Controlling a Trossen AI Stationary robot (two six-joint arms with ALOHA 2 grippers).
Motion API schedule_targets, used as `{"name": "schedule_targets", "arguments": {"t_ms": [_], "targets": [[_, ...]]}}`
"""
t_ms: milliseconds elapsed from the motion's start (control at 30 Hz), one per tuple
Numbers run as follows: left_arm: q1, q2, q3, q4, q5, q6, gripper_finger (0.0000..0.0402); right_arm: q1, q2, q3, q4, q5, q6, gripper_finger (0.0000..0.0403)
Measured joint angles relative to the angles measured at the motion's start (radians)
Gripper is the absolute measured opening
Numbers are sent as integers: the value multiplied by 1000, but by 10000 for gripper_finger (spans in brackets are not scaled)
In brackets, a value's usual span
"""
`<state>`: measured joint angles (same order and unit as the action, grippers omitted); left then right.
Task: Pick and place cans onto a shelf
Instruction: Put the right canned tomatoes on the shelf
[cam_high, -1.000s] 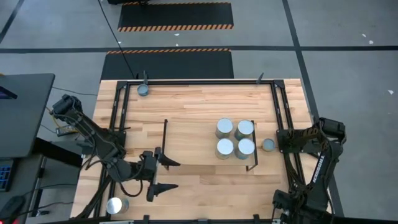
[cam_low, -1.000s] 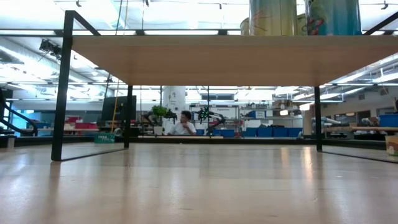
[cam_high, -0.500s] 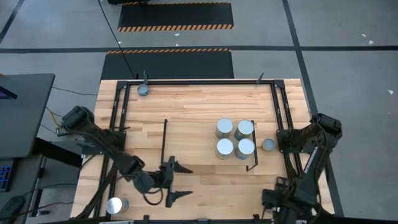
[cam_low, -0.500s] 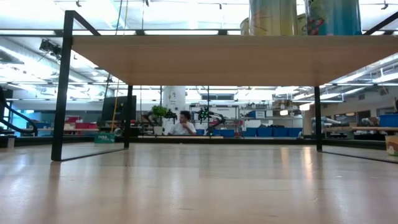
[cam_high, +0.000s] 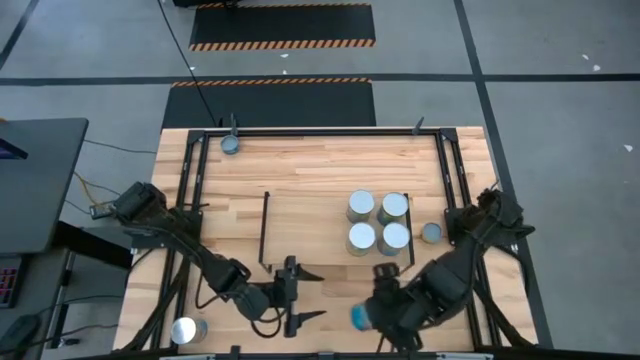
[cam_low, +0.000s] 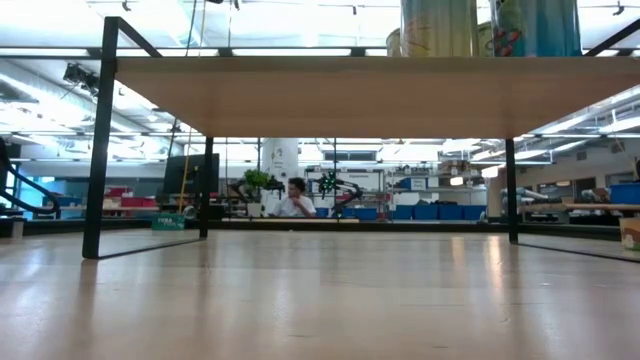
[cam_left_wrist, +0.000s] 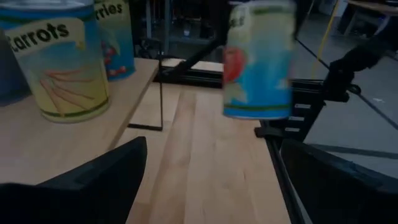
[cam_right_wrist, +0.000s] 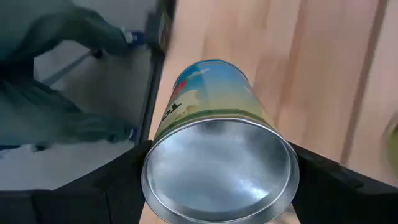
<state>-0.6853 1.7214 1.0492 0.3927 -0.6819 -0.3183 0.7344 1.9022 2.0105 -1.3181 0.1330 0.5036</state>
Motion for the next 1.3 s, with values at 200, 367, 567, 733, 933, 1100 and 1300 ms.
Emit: {"name": "schedule_targets", "arguments": {"t_ms": [200,367,567,733,933,1100,1300], "targets": [[-40,-102,-1,-180,-52,22,378,-95,97,240,-53,34,-212,317],[-83,-268,0,-419,-128,2,378,-212,166,329,-71,41,-341,317],[-82,-372,0,-551,-155,-18,378,-315,168,314,-47,91,-418,317],[-42,-352,-1,-539,-168,-11,378,-338,163,315,-28,130,-453,317],[0,-315,-1,-509,-179,43,378,-335,162,315,-24,215,-468,317],[15,-295,-2,-412,-168,171,378,-330,161,315,-21,231,-461,317],[87,-281,-1,-398,-128,234,378,-333,161,314,30,203,-459,317]]}}
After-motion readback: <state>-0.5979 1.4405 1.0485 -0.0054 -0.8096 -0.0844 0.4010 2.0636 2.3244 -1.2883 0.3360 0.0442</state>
